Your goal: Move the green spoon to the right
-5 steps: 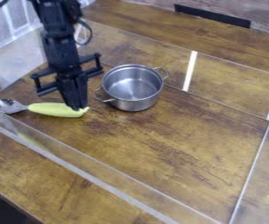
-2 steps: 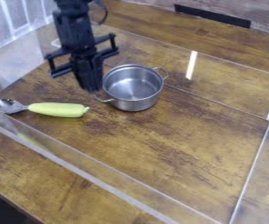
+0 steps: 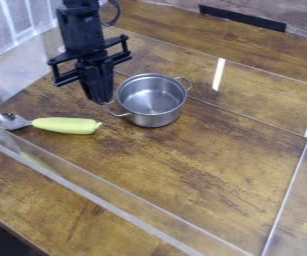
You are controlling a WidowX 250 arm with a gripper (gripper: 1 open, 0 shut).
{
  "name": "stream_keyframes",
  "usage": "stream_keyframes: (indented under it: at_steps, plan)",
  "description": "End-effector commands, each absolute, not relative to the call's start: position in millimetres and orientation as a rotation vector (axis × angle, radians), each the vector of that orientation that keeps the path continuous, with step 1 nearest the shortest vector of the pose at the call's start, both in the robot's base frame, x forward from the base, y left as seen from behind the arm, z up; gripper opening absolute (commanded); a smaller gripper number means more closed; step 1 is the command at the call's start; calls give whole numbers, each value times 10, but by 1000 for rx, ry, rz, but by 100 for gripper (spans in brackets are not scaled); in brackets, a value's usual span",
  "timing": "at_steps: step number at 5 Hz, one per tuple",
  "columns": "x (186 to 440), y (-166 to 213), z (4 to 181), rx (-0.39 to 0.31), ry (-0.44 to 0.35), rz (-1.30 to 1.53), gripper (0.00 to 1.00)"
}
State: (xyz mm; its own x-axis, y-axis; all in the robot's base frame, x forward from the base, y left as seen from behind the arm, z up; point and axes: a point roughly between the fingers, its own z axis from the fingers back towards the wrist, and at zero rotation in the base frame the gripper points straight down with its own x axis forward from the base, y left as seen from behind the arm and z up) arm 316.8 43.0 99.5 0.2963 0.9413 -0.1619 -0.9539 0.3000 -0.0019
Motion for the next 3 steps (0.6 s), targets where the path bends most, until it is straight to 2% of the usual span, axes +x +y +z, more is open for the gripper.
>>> stream_keyframes:
  at_steps: [1, 3]
  plan:
    - [3092, 515, 1205, -103, 53, 1279, 0]
    - [3020, 552, 1132, -63, 54, 1326, 0]
